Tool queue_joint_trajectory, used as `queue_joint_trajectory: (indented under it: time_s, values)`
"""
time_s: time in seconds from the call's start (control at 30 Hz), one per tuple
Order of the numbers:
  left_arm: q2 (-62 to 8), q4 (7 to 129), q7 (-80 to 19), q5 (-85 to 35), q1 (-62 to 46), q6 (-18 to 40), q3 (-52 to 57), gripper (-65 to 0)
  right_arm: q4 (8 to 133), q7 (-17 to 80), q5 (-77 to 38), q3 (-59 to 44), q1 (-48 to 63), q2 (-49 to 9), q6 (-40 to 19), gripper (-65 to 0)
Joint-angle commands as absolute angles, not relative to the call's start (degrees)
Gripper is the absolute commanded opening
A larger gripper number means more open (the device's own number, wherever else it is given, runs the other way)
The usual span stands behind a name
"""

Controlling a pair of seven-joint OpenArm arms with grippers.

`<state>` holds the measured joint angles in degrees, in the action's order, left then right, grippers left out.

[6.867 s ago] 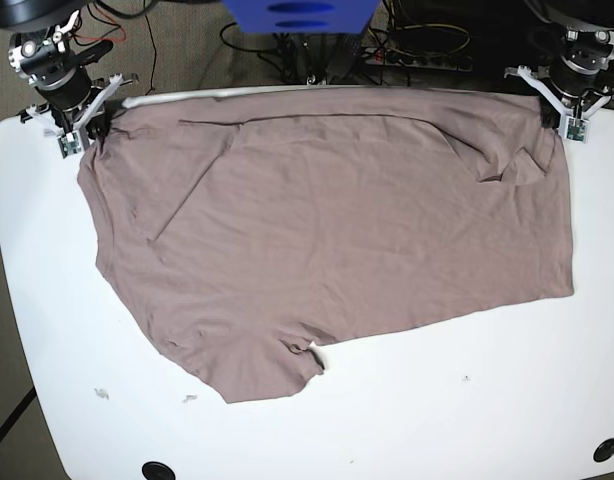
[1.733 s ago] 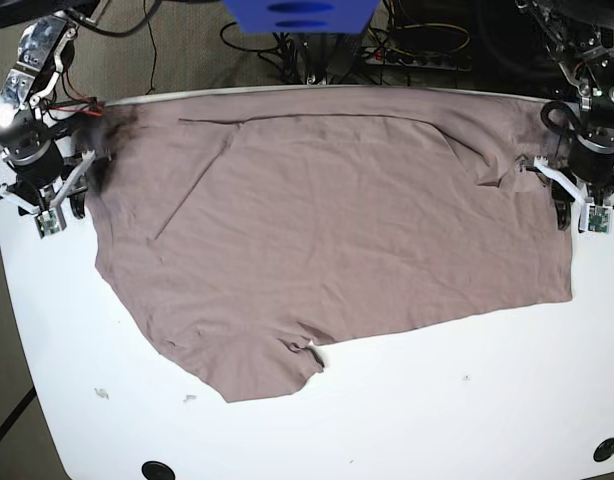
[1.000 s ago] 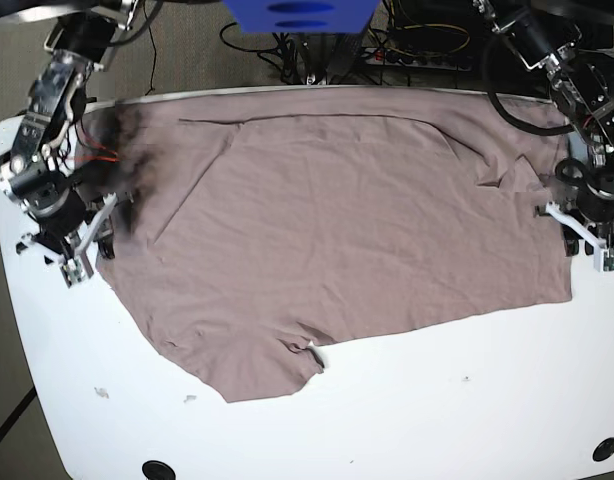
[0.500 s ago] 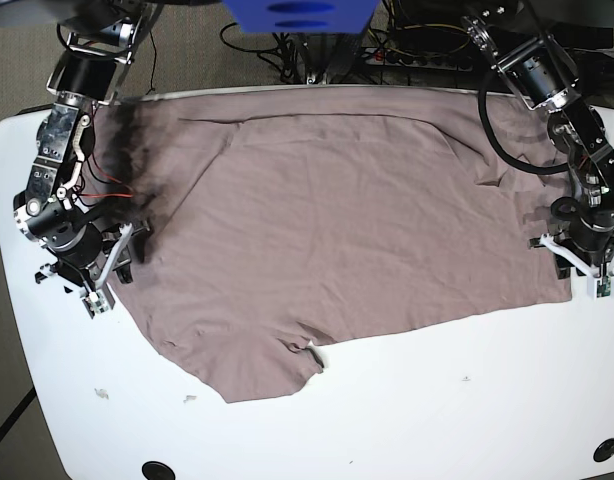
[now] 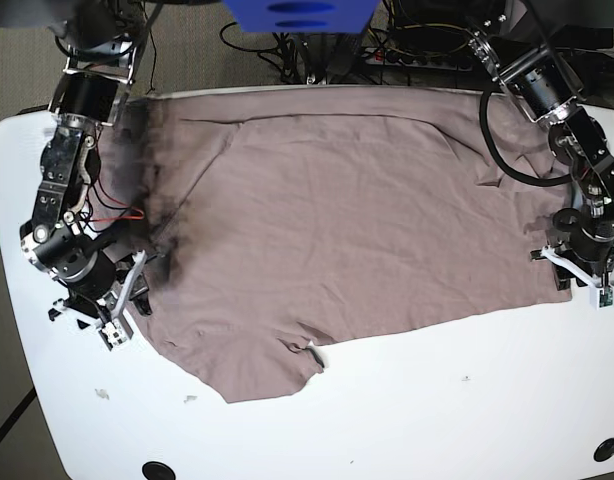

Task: Fold the T-shirt properly
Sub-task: 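Release the shirt edge and move both grippers along the shirt sides, then lower both grippers and pinch the shirt's side edges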

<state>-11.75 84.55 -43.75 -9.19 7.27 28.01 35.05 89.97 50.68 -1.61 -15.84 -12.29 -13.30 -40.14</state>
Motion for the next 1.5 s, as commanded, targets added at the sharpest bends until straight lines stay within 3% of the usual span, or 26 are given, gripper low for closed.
queue_joint_trajectory:
  time_s: [0.0, 0.1, 0.23, 0.5, 0.57, 0.97, 1.17, 1.3, 1.47]
  values:
    - [-12.7, 87.1, -42.1, -9.1, 8.3, 28.0, 35.0, -43.7, 86.1, 49.6, -2.4, -13.6, -17.2, -14.1, -40.0, -25.5]
    - [-12.7, 87.4, -42.1, -8.4, 8.7, 27.9, 35.0, -43.5, 83.0, 49.3, -2.4, -12.2, -19.1, -14.1, -40.0, -19.1]
    - [-12.6, 87.0, -42.4, -6.7, 10.0, 27.9, 35.3, -42.4, 79.7, 48.9, -2.4, -11.6, -20.6, -14.2, -40.0, -16.5]
    - [-13.6, 78.1, -43.6, -4.9, 16.4, 28.4, 35.3, -39.1, 74.8, 48.6, -2.8, -11.9, -21.5, -14.0, -40.0, -25.5]
    - [-15.5, 73.7, -40.9, -7.3, 16.0, 28.2, 34.1, -36.0, 72.3, 47.8, -2.3, -11.9, -21.1, -13.8, -40.0, -31.4]
    - [-18.7, 67.9, -29.6, -11.1, 14.5, 26.9, 32.4, -23.5, 71.1, 45.1, -2.5, -12.0, -21.0, -14.2, -40.0, -27.8]
    - [-19.3, 66.4, -28.3, -10.7, 14.0, 26.7, 32.4, -24.2, 71.3, 44.2, -2.3, -12.1, -21.1, -14.2, -40.0, -25.4]
    - [-19.8, 66.9, -31.4, -9.6, 13.9, 27.0, 32.4, -30.9, 69.4, 43.3, -1.4, -12.2, -21.9, -13.7, -40.0, -21.7]
    - [-19.7, 66.0, -33.4, -9.5, 14.1, 27.2, 32.4, -34.1, 68.7, 42.5, -1.4, -12.3, -22.7, -13.7, -40.0, -19.0]
